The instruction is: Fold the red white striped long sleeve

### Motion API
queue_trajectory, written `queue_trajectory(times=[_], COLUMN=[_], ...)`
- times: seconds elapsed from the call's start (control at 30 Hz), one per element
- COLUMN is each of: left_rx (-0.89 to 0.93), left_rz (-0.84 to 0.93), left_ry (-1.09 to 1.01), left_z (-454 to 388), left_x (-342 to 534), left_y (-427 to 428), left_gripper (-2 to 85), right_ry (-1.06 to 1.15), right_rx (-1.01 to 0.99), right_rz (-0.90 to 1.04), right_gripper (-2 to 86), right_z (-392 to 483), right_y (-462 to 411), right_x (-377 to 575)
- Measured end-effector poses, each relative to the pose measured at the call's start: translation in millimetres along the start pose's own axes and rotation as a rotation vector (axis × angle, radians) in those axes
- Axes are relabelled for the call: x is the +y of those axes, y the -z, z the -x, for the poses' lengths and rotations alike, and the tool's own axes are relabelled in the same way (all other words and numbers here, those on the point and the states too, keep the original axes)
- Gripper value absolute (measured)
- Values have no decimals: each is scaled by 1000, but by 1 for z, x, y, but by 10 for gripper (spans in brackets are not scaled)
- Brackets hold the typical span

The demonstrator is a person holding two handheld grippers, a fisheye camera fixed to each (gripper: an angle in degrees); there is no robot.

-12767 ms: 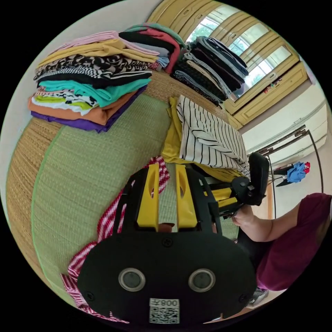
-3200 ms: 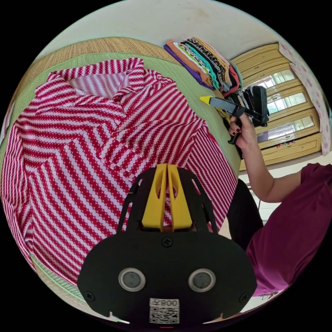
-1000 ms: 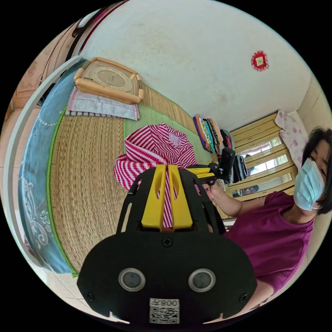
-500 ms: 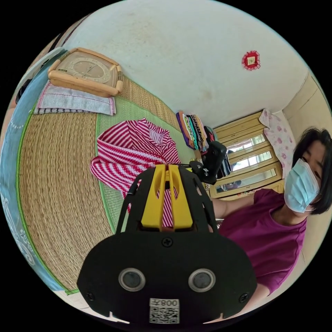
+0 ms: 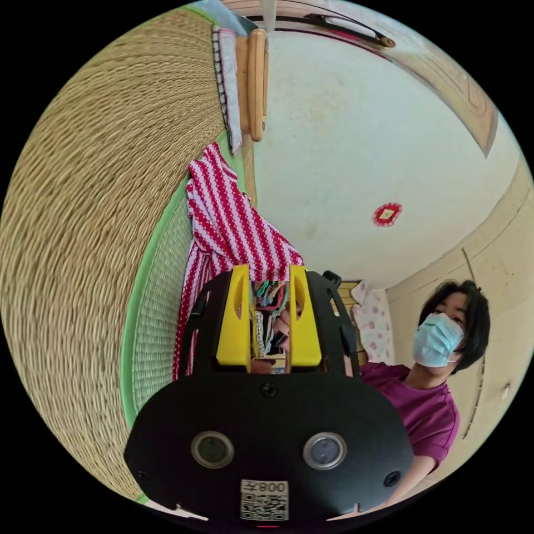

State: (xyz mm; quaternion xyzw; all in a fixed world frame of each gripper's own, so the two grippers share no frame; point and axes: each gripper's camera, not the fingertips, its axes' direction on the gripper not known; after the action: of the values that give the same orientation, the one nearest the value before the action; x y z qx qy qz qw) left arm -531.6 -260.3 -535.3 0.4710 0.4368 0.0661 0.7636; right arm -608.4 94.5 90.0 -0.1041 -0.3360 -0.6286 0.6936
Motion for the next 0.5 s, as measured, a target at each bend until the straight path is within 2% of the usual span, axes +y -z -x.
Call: queue_trajectory(times=[0.17,0.27,0.5], left_rx=[73,47,-21], left_rz=[-48,-53,-92], left_ry=[21,7,12], left_z=[20,22,34], left_x=[17,31,70], left_y=[4,11,33], left_gripper=[39,14,3], right_ry=[-16,-12,-34], right_rx=[-42,-37,192], right_rz=[11,27,151], right_gripper=[5,11,33], right_z=[-7,-11,-24], right_y=[-4,-6,-15], right_x=[4,6,20])
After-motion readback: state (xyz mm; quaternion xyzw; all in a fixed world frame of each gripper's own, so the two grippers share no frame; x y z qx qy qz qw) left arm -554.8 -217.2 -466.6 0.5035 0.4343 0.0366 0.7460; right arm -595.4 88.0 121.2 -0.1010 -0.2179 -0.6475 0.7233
